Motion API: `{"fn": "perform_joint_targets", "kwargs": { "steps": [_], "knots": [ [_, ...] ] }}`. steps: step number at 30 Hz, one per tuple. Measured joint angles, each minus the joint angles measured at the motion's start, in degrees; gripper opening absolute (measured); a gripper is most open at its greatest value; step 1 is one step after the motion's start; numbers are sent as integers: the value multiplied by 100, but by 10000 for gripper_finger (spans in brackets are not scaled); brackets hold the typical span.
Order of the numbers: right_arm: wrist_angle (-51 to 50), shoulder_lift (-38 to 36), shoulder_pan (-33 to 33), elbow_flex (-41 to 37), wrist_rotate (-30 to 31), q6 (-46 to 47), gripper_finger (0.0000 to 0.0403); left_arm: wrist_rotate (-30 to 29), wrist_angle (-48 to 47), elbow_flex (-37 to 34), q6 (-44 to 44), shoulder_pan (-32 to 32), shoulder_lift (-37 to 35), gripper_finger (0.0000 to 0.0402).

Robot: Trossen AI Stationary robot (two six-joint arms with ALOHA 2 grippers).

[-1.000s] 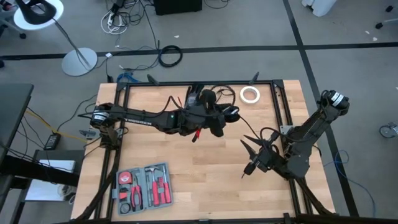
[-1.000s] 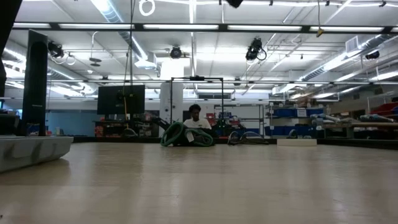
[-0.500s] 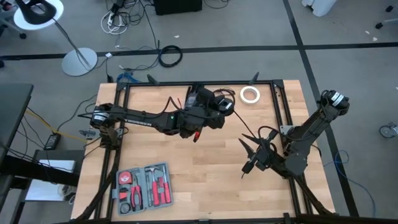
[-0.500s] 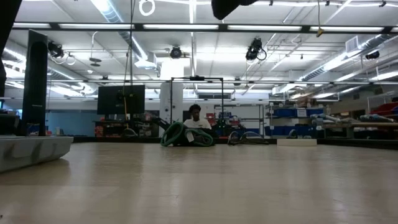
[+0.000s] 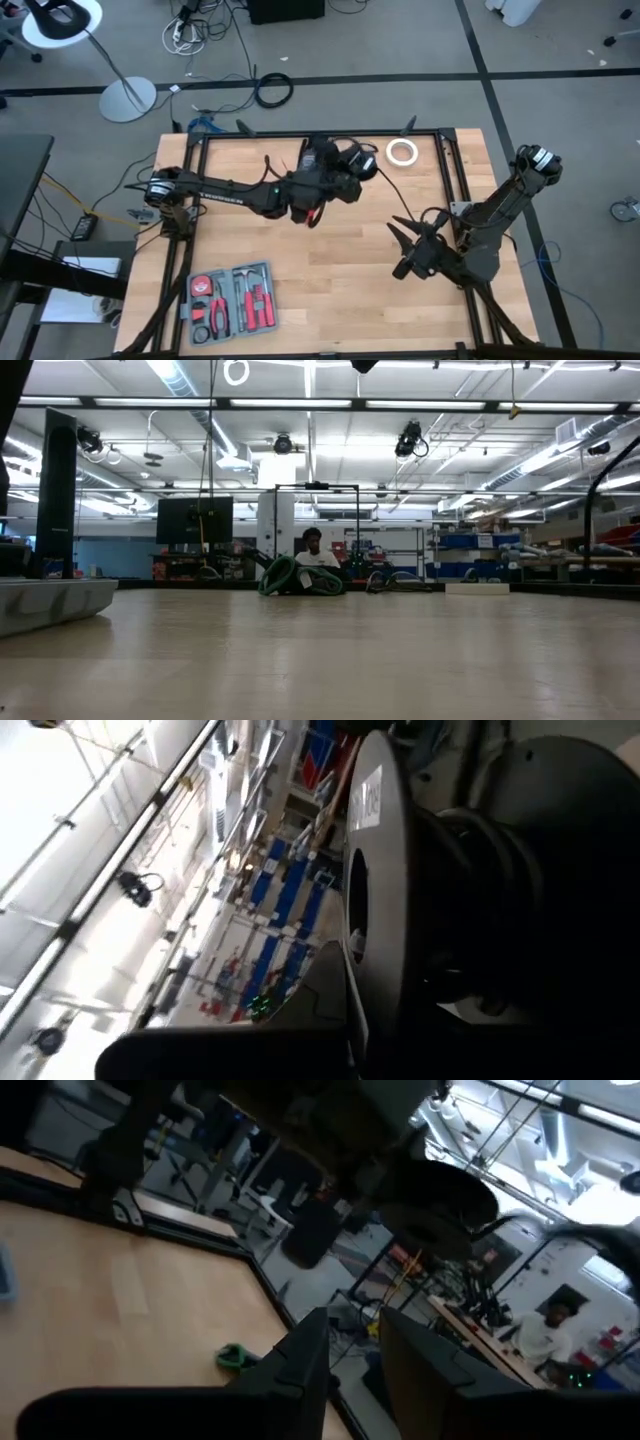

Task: Coil cords
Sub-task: Coil the black wire into a spool

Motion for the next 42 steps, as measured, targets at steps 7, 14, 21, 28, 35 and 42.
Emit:
{"fn": "perform_joint_targets", "kwargs": {
  "steps": [7,14,21,28,35,42],
  "knots": [
    [-19,-169,-33,-228,-2,200,89,125,72,0,-365,-201,0,0],
    [-16,-487,181,-974,14,1440,88,398,75,0,-1054,-348,0,0],
    [8,-528,531,-1563,2,2498,88,648,-25,0,-1665,-672,0,0],
    [26,-534,1152,-2050,-175,3790,87,628,-633,0,-2491,-1081,0,0],
    [-18,-529,1357,-2381,-1233,5022,83,967,-960,-2,-3467,-1445,34,0],
    [-1147,-523,1097,-2397,-2888,6951,84,1038,-1317,-2,-4427,-1787,336,0]
  ]
}}
